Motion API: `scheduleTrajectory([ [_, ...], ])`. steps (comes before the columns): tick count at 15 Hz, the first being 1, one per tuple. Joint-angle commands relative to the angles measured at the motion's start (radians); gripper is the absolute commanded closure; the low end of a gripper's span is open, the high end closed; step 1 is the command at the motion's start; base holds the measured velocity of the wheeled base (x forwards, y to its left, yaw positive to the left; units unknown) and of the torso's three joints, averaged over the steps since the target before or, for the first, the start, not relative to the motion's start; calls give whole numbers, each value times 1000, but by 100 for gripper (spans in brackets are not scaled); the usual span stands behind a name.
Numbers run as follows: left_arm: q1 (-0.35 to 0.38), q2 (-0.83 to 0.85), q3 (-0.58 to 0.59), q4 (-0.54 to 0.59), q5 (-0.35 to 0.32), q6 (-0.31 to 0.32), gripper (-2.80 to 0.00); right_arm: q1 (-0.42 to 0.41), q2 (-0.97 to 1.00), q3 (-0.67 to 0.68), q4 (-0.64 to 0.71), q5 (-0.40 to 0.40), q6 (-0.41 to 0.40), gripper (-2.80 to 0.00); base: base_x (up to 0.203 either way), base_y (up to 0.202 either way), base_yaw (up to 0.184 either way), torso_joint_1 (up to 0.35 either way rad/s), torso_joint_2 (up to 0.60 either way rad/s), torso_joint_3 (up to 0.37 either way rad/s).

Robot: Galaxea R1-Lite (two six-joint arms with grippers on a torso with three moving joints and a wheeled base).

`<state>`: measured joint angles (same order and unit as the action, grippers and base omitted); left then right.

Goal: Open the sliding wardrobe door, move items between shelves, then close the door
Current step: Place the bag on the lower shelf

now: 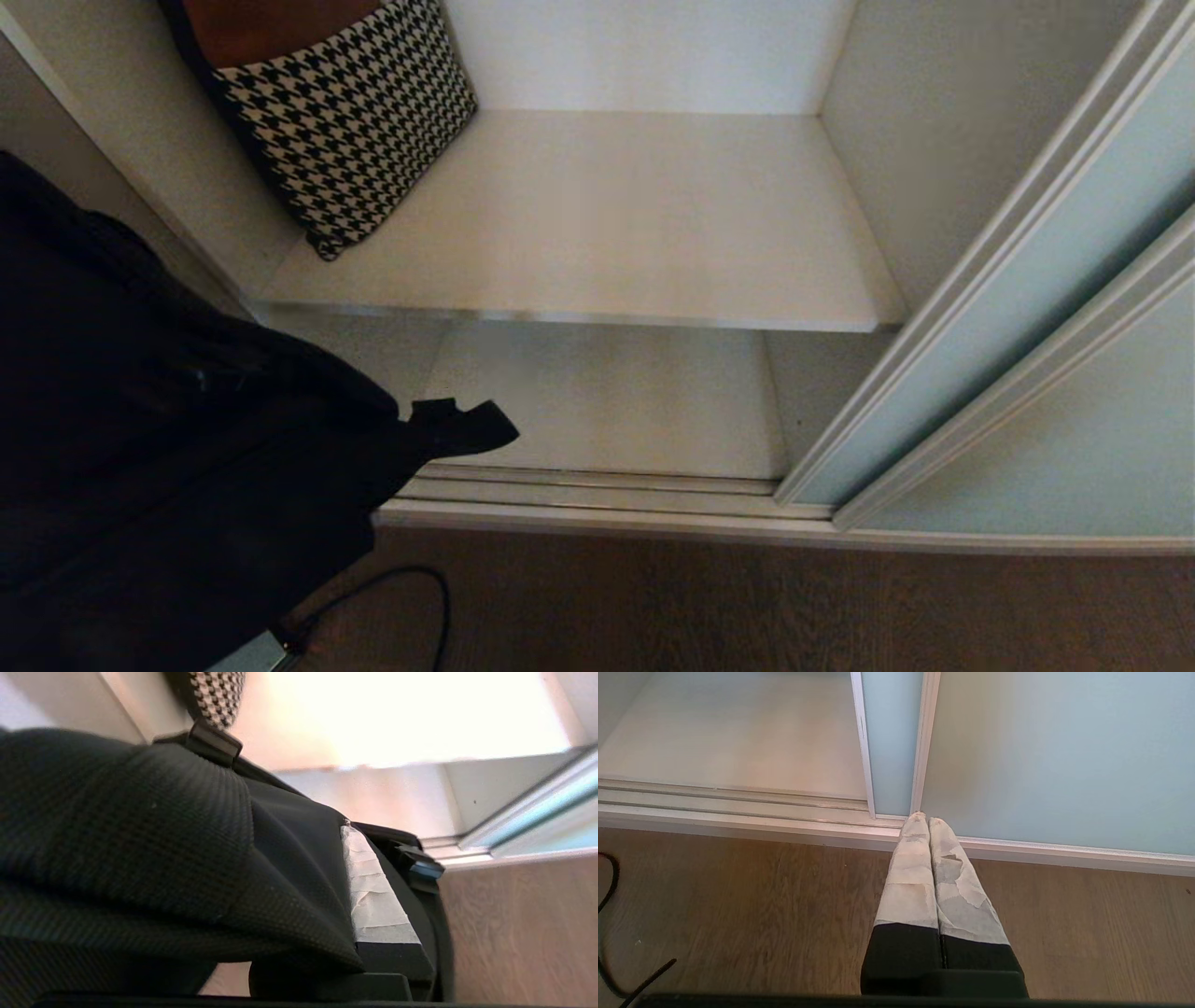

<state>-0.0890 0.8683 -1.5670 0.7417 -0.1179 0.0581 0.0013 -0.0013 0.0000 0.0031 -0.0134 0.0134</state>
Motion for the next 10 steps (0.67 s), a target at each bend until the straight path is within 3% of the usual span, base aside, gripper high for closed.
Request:
scheduleTrajectory([
  [1, 69, -121, 34, 38, -64, -2, 0, 0, 0, 2, 0, 0, 0, 0, 0, 0, 0, 0, 0, 0],
  [10, 148, -307, 82, 185, -115, -30, 0, 0, 0, 1, 0, 0, 0, 0, 0, 0, 0, 0, 0, 0],
])
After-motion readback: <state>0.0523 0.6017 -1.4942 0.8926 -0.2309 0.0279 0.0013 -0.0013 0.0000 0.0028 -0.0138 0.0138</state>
